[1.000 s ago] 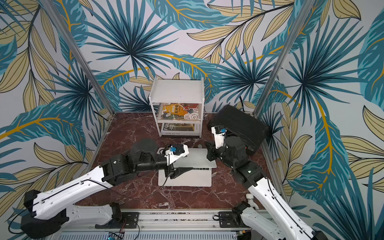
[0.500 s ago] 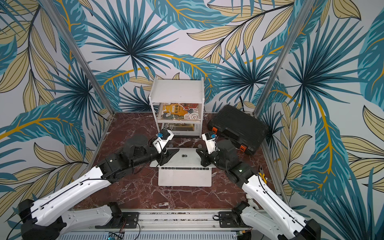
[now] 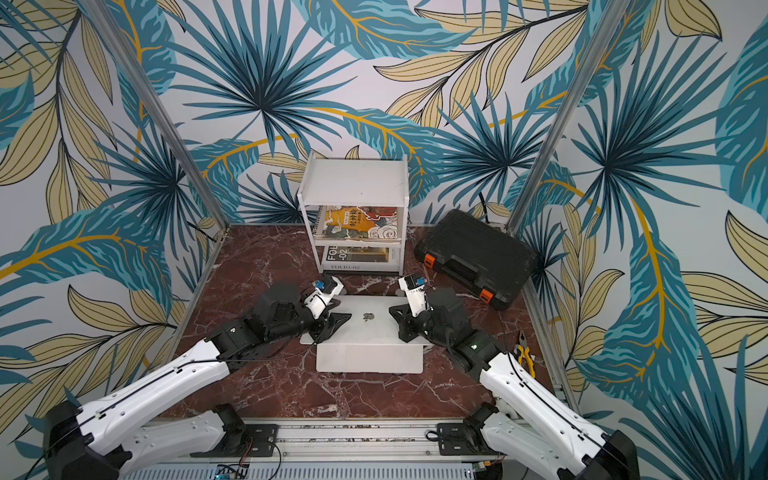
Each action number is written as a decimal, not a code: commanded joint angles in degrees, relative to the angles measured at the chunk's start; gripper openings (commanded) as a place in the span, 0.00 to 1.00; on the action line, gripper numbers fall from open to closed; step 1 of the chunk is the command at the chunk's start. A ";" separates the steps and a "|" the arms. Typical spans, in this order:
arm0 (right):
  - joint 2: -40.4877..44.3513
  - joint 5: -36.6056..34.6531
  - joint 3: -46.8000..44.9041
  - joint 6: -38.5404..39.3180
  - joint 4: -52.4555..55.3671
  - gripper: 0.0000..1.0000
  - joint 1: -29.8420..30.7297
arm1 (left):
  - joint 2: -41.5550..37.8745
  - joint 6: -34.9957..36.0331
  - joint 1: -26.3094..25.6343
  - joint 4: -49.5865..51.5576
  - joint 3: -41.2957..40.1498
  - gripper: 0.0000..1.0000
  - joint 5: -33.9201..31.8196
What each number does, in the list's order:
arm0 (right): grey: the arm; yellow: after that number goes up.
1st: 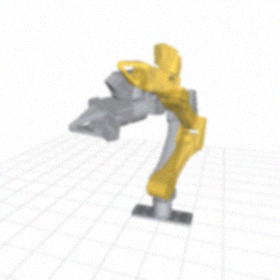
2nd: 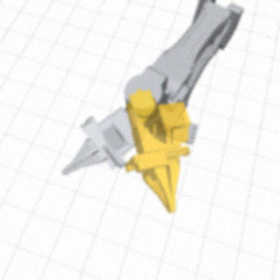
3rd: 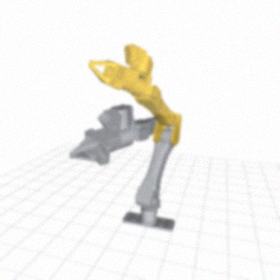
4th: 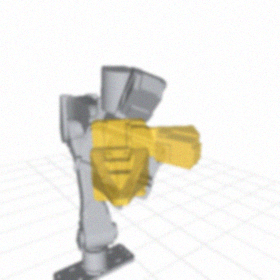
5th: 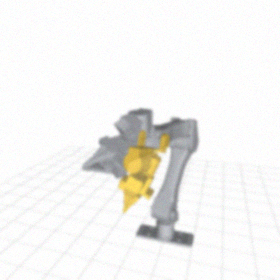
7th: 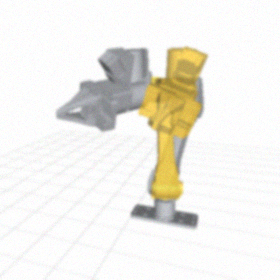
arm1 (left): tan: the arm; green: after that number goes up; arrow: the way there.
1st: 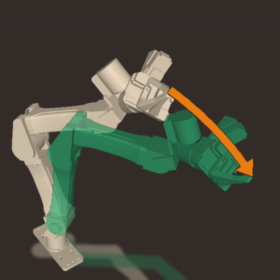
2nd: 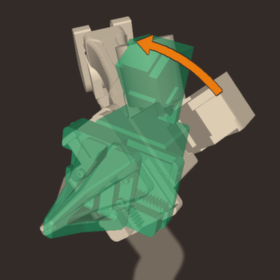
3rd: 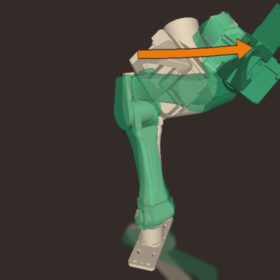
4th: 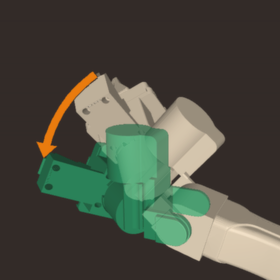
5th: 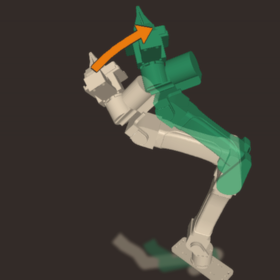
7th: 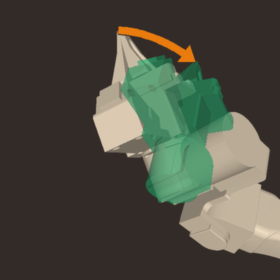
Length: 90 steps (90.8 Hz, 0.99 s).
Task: Close the laptop lid and set it aside
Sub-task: Close the lid of the laptop.
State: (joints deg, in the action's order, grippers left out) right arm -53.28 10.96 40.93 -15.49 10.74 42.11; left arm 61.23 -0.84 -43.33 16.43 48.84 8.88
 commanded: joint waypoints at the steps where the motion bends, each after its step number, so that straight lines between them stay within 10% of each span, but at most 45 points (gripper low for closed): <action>1: -0.33 -1.13 -2.34 0.06 -2.11 0.00 0.50 | -1.11 -0.30 0.17 -3.46 -1.48 0.53 1.03; 90: -5.08 -7.93 -14.16 -1.64 -15.18 0.00 0.57 | -1.51 -3.70 0.02 -16.36 -18.79 0.55 -4.33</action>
State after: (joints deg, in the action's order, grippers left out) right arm -57.25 5.30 28.36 -16.62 -2.39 42.44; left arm 60.31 -4.36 -43.33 3.18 31.29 6.07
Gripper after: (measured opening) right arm 0.057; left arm 0.551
